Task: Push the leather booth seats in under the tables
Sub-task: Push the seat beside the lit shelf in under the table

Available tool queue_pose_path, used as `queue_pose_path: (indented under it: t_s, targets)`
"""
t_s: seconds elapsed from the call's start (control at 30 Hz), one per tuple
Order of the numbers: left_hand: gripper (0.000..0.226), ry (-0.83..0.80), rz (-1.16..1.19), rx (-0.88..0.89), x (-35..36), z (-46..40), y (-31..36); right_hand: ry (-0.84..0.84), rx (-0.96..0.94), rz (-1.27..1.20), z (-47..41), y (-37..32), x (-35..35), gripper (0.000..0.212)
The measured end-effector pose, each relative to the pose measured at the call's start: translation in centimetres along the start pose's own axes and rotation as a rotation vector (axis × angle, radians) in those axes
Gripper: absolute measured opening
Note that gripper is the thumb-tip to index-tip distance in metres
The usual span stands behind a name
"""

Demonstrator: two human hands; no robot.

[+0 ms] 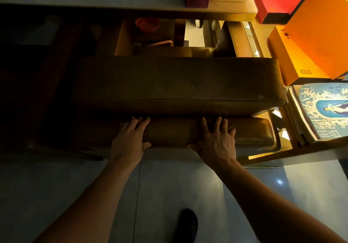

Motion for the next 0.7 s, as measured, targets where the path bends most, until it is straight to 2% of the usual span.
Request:
queue_pose_path:
  t_s: [0.2,0.4,0.7]
  targets:
    - [0.084,-0.095,-0.022,-0.019,-0.8,0.4,0.6,-0.061,-0.022,0.02,-0.1,0.2,-0.5,0.107]
    - [0.085,-0.254,0.104,-0.054,-2.8,1.4,1.6,-0.188,-0.046,-0.067,-0.2,1.5,-1.1,0.103]
    - [0.09,-0.226,0.128,-0.054,-8.4,5.7,1.3,-0.253,-0.093,-0.16,2.5,-0.3,-6.3,0.093]
Point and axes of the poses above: each hand's wrist, its own z-axis away from the middle knuckle, its own x-axis out of the palm, y = z × x, the point moved 3 cm from there along -z, towards the middle knuckle, and after that the axes turned 11 degrees about x, right-handed, at the moved point
